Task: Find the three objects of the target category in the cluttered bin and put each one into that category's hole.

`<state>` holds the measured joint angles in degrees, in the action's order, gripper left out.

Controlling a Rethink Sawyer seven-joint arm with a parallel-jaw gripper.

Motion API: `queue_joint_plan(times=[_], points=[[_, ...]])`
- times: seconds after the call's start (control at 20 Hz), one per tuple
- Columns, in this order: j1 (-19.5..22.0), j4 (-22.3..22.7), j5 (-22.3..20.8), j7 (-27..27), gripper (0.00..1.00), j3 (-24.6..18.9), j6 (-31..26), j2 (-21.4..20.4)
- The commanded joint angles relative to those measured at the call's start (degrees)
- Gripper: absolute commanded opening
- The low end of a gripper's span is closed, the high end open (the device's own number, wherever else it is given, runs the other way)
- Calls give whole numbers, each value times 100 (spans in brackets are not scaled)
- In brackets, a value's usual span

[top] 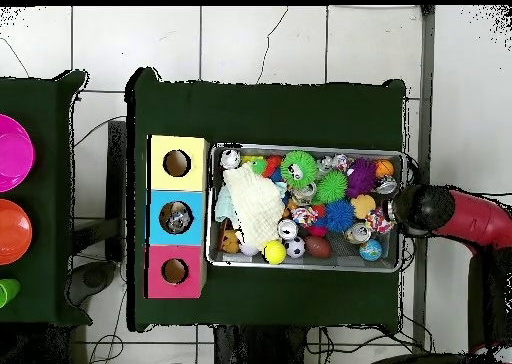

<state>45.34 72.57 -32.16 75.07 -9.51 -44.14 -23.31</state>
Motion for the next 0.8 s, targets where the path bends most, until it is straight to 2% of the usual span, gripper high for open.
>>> queue_joint_plan(times=[0.05, 0.2, 0.5, 0.8], points=[[-62, 150, 88, -1075, 100, -511, -1081, 380], [-219, -40, -38, -1006, 100, -316, -1432, 423], [-328, -385, -262, -1002, 100, -119, -1723, 639], [-225, -316, -250, -1097, 100, -211, -1493, 649]])
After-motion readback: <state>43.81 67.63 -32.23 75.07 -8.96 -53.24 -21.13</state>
